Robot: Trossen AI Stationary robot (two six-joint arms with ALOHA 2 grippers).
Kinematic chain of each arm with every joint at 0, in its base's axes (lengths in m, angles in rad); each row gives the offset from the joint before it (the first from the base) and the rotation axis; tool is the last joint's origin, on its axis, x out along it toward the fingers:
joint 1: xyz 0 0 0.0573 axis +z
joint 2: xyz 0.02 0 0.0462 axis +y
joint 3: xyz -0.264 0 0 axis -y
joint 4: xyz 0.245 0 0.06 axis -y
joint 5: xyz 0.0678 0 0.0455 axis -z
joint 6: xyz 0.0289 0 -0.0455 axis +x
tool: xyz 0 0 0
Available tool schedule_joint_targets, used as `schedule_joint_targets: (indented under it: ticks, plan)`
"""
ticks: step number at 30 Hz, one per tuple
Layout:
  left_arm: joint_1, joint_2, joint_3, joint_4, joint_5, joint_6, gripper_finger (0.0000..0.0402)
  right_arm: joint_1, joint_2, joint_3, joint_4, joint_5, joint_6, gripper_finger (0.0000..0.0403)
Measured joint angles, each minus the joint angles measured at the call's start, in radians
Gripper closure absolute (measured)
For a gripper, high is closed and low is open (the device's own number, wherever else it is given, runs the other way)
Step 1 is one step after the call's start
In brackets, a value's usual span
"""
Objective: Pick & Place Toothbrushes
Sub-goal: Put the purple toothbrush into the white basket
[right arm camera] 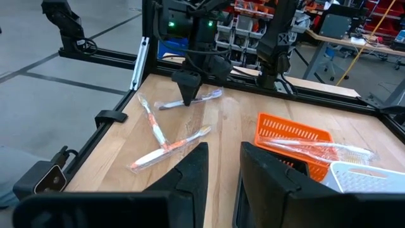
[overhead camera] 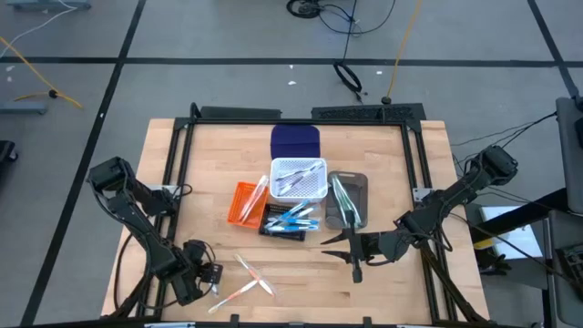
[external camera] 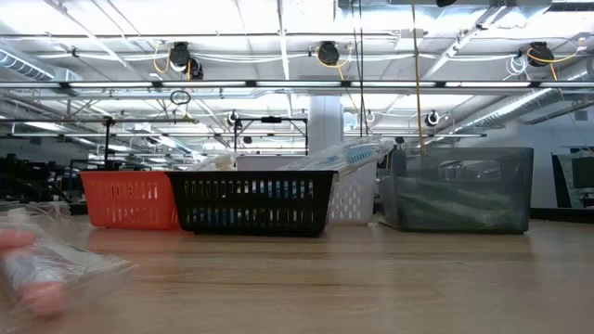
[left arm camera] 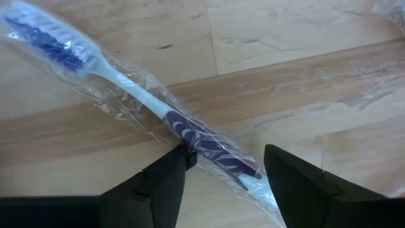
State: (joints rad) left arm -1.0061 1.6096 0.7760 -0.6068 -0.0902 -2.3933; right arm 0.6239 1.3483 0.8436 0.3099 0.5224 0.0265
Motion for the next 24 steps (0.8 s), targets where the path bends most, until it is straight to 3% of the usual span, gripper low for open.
schedule_joint_targets:
  ticks: [4,13,24]
  plan:
    - [0.004,0.001,-0.001,-0.003,0.008,0.018,0.0218,0.000,0.000,0.000,0.000,0.000,0.000,0.0316]
    - [0.027,-0.020,-0.001,0.014,0.012,0.104,0.0387,0.000,0.000,0.000,0.000,0.000,0.000,0.0316]
    - [0.037,-0.111,-0.004,-0.001,-0.150,0.202,0.0395,0.000,0.000,0.000,0.000,-0.001,0.015,0.0316]
